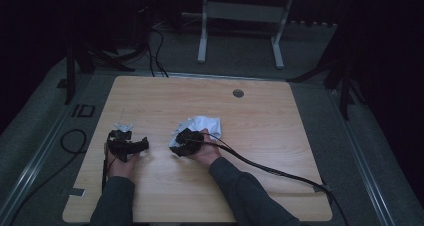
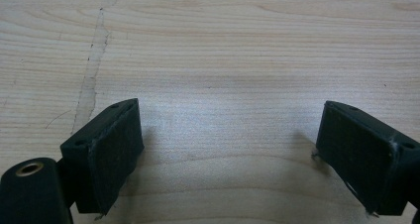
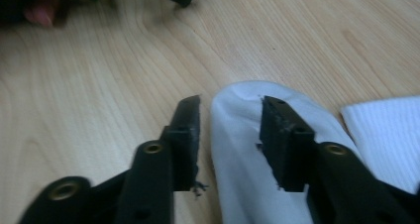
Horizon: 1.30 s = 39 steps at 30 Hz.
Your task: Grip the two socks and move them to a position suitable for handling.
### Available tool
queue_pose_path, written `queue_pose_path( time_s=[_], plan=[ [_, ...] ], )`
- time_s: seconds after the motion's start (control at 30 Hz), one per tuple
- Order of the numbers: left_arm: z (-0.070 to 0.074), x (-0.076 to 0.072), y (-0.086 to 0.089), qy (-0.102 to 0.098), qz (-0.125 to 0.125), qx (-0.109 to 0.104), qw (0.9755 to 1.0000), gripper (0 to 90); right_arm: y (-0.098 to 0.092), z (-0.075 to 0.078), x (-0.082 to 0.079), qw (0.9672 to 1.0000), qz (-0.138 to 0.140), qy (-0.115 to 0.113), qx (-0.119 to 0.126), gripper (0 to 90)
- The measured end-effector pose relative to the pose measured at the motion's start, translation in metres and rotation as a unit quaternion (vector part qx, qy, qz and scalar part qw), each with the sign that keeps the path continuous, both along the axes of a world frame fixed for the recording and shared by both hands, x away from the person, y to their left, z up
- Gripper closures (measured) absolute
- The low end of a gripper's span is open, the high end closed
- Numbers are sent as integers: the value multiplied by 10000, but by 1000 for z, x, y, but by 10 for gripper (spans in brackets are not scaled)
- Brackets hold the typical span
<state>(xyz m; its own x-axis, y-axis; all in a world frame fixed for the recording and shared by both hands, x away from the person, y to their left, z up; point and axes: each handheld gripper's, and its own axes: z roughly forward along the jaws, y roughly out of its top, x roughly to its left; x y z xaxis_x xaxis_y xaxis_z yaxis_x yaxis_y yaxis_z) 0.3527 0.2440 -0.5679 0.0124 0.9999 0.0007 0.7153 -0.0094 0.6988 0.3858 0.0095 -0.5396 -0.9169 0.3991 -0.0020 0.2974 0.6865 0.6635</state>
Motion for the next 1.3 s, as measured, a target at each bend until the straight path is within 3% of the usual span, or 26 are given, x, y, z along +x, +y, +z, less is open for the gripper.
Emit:
queue_pose_path(
  time_s=[0.2, 0.23, 0.27, 0.3, 0.37, 0.73, 1.0, 1.1, 1.2, 1.3],
  plan=[
    [0, 0, 0, -4, 0, 1, 10000, 108, 3, -11, 3, 10000, -19, 61, -27, 632],
    [0, 0, 0, -4, 0, 0, 10000, 108, 2, -13, 4, 10000, -66, 16, -71, 708],
    [0, 0, 0, -4, 0, 0, 10000, 108, 2, -13, 4, 10000, -66, 16, -71, 708],
    [0, 0, 0, -3, 0, 0, 10000, 108, 2, -10, 4, 10000, -66, 5, -62, 830],
    [0, 0, 0, -4, 0, 0, 10000, 108, 1, -7, 4, 10000, -86, -25, -43, 883],
    [0, 0, 0, -4, 3, -4, 10000, 108, -8, 14, 2, 9998, -92, -165, 34, 891],
    [0, 0, 0, 11, -5, 7, 10000, 108, -24, 44, -4, 9989, -155, -435, 83, 890],
    [0, 0, 0, 7, -1, -2, 10000, 108, -40, 60, -7, 9979, -234, -588, 157, 889],
    [0, 0, 0, 8, -2, -2, 10000, 108, -48, 65, -9, 9973, -305, -654, 158, 889],
    [0, 0, 0, 8, 0, -2, 10000, 108, -70, 78, -13, 9955, -486, -755, 287, 888]
  ],
)
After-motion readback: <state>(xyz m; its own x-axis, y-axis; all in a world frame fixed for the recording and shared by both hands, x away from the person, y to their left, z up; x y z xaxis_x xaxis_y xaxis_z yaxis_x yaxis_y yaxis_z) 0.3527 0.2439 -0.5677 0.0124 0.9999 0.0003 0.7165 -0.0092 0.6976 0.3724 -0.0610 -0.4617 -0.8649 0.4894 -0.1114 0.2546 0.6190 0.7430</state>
